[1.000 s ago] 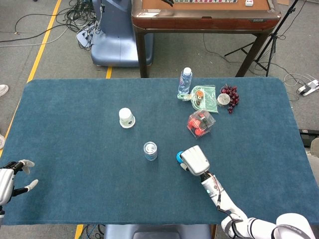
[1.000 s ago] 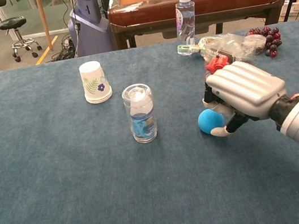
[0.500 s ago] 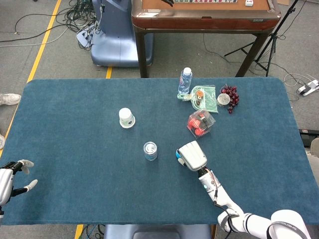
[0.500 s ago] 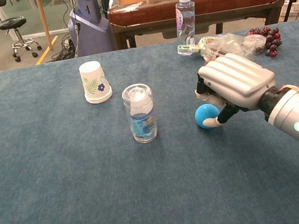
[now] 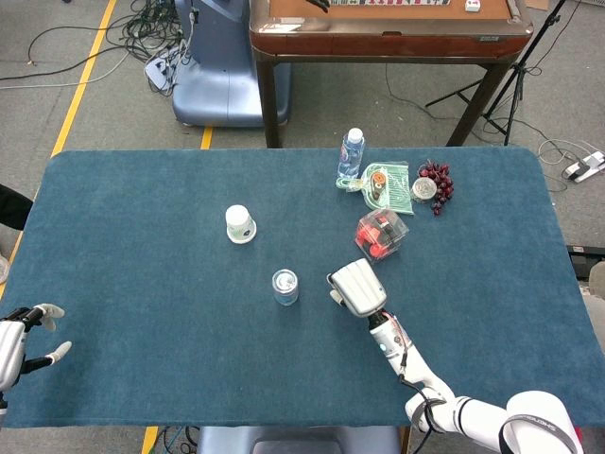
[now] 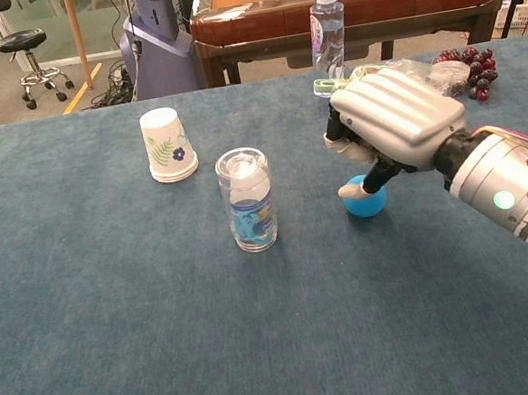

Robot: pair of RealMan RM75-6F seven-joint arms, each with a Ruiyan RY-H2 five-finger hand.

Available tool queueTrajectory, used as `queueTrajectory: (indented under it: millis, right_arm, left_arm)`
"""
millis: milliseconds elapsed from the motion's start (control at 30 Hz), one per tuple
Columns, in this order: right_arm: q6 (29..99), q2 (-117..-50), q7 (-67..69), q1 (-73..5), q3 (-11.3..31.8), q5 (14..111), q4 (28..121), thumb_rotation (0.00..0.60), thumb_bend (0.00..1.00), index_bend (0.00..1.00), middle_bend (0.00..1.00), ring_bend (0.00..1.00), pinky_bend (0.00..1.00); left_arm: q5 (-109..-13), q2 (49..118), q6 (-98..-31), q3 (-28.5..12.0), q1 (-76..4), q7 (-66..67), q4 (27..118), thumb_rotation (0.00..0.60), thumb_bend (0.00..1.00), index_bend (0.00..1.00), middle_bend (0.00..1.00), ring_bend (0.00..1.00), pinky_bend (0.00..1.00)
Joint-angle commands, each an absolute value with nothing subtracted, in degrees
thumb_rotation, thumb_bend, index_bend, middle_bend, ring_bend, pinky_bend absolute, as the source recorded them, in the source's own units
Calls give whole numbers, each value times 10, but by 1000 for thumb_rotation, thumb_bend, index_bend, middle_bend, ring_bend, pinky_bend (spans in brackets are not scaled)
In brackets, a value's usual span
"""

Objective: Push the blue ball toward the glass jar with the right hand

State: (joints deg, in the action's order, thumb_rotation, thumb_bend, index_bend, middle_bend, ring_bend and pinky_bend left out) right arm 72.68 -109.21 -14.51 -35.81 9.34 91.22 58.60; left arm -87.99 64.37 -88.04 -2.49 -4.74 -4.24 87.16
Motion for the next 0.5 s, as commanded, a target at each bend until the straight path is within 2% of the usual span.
queueTrajectory:
  millis: [33,300,500]
  right_arm:
    - [732,-1076,-154,-352,85,914,612,600,0,1000,1000,1000,1000]
    - [726,-1022,-196,-329,61,906,687,600,0,1000,1000,1000,1000]
    - [722,-1004,-205,-317,51,897,700,600,0,1000,1000,1000,1000]
  left_arm:
    - [-880,644,-881,-25,-47,-42,872,600,60,446,558,485,663]
    - [-882,646,-880,-24,-48,-37,872,600,60,446,558,485,663]
    - [-882,647,-880,-24,-48,-32,873,600,60,446,558,485,663]
